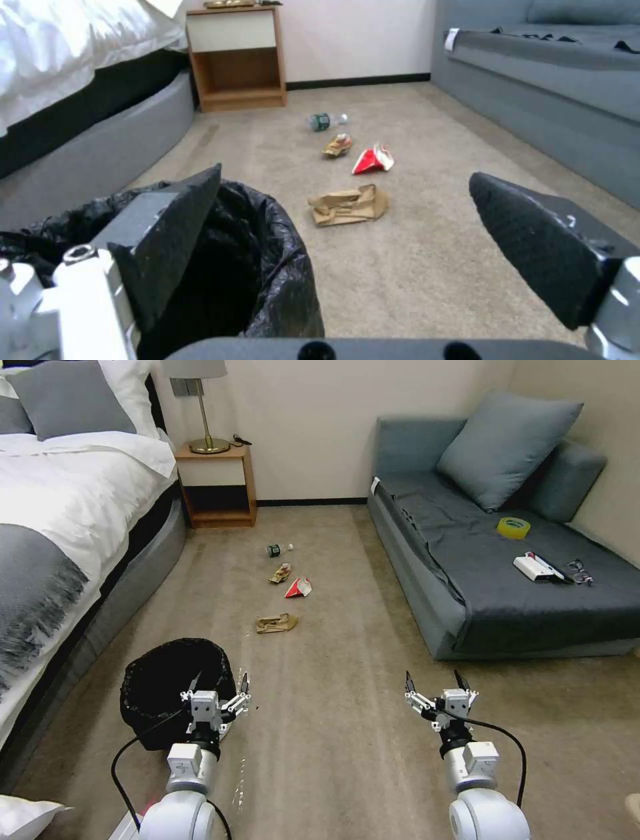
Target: Pick up the trash bin, then pick up the garbage on the floor and place it into the trash bin.
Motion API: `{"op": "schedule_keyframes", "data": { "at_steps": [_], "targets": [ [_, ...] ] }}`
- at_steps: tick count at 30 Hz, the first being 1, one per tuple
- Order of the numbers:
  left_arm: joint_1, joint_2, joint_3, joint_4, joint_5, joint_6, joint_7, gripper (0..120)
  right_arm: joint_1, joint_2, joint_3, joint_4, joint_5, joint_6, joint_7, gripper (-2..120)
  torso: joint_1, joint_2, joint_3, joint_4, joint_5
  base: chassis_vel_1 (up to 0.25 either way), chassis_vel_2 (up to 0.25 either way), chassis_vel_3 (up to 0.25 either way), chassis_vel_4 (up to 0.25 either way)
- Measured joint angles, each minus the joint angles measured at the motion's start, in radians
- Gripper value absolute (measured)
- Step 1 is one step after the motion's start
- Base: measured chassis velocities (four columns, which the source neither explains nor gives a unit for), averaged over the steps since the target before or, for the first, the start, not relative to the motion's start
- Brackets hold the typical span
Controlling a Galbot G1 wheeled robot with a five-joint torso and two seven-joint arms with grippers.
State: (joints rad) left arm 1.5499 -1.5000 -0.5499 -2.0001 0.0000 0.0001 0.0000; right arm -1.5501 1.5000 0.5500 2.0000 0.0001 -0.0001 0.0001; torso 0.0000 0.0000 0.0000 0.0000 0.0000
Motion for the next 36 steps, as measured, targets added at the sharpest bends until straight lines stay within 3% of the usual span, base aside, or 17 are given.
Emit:
{"op": "schedule_keyframes", "data": {
  "at_steps": [18,22,23,26,27,30,36],
  "targets": [
    [0.001,-0.002,0.0,-0.004,0.0,0.004,0.0,100,0.0,0.0,0.0,0.003,0.0,-0.001,0.0,100,0.0,0.0,0.0,0.0,0.0,0.0,0.0,0.0,0.0],
    [0.016,-0.035,-0.01,-0.112,0.003,0.115,-0.001,100,0.002,0.012,0.002,0.111,0.006,-0.069,0.022,100,0.0,0.0,0.0,0.0,0.0,0.0,0.0,0.0,0.0],
    [0.016,-0.035,-0.01,-0.112,0.003,0.115,-0.001,100,0.002,0.012,0.002,0.111,0.006,-0.069,0.022,100,0.0,0.0,0.0,0.0,0.0,0.0,0.0,0.0,0.0],
    [0.033,-0.071,-0.019,-0.223,0.008,0.231,-0.003,100,0.004,0.025,0.005,0.222,0.013,-0.141,0.046,100,0.0,0.0,0.0,0.0,0.0,0.0,0.0,0.0,0.0],
    [0.033,-0.071,-0.019,-0.223,0.008,0.231,-0.003,100,0.004,0.025,0.005,0.222,0.013,-0.141,0.046,100,0.0,0.0,0.0,0.0,0.0,0.0,0.0,0.0,0.0],
    [0.048,-0.103,-0.033,-0.322,0.011,0.334,-0.011,100,0.006,0.038,0.009,0.334,0.02,-0.213,0.07,100,0.0,0.0,0.0,0.0,0.0003,0.0,0.0,0.0,0.0],
    [0.041,-0.11,-0.076,-0.33,-0.005,0.38,-0.04,100,0.006,0.032,0.025,0.409,0.044,-0.246,0.091,100,0.0,0.0,0.0,0.0,0.0,0.0,0.0,0.0,0.0]
  ]
}}
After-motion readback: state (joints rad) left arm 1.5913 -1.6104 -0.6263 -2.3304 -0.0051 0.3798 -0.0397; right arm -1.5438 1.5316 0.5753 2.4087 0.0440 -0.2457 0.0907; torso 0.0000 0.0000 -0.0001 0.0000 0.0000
